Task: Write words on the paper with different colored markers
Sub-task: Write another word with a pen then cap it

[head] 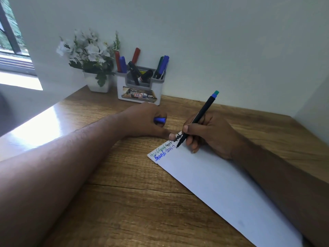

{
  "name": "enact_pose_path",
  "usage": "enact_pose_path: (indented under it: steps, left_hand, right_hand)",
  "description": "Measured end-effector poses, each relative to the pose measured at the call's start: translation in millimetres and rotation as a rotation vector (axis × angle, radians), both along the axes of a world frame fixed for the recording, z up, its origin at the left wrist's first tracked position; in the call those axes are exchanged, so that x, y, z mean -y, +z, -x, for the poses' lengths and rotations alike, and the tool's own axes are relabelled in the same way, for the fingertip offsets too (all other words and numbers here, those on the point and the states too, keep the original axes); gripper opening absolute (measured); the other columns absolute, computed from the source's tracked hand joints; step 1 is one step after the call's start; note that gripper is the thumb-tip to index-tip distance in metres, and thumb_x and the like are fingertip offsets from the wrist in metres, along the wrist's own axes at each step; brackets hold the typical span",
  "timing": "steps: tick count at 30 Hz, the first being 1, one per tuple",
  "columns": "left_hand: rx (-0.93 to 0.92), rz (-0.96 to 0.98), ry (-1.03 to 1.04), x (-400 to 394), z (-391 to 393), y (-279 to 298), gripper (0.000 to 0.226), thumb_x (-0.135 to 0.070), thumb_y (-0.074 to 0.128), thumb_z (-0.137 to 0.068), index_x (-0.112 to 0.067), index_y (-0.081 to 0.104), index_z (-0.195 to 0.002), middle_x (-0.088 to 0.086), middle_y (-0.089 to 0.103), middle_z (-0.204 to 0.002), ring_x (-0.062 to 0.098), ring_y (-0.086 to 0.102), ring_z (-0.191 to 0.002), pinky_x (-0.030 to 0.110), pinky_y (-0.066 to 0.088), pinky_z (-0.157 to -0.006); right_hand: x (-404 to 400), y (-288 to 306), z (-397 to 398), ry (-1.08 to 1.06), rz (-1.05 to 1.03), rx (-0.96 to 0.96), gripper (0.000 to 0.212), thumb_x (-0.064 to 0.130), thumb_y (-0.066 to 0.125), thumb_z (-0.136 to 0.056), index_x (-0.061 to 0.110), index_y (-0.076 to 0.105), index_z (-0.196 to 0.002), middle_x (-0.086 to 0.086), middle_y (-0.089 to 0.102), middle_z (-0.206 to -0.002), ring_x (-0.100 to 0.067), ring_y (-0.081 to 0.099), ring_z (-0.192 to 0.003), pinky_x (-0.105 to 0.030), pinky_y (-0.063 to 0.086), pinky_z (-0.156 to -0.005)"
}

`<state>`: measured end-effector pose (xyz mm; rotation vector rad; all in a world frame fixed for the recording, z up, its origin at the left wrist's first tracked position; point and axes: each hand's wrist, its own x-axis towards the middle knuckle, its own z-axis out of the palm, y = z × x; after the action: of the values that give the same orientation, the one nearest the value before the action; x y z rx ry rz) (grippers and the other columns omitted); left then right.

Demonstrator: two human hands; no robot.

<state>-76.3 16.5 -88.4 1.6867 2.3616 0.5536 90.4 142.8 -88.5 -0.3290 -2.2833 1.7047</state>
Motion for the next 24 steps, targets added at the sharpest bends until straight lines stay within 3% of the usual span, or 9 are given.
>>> enact_pose_path:
  steps: [5, 24]
  left_hand:
    - [0.009, 0.002, 0.015, -0.8, 1.6, -1.1, 0.052, -0.072, 0.066, -0.058, -0.023, 0.051, -0.067, -0.002, 0.054, -0.065, 0.014, 0.050, -0.062, 0.029, 0.038, -0.058]
    - [0.009, -0.030, 0.000, 0.3, -1.6, 0.5, 0.041, -0.058, 0.073, -0.069, -0.025, 0.049, -0.063, -0.005, 0.053, -0.061, 0.010, 0.048, -0.059, 0.026, 0.036, -0.058]
  right_hand:
    - [-1.9, -1.6, 0.2, -0.026, 0.069, -0.027, 0.015, 0.000, 0.059, -0.089, -0.005, 0.067, -0.077, -0.013, 0.064, -0.056, -0.019, 0.057, -0.042, -0.028, 0.052, -0.044]
    - [0.5, 0.8, 0.4, -0.035, 0.053, -0.002, 0.021, 0.001, 0.058, -0.089, 0.001, 0.067, -0.071, -0.012, 0.064, -0.055, -0.016, 0.057, -0.041, -0.026, 0.052, -0.042]
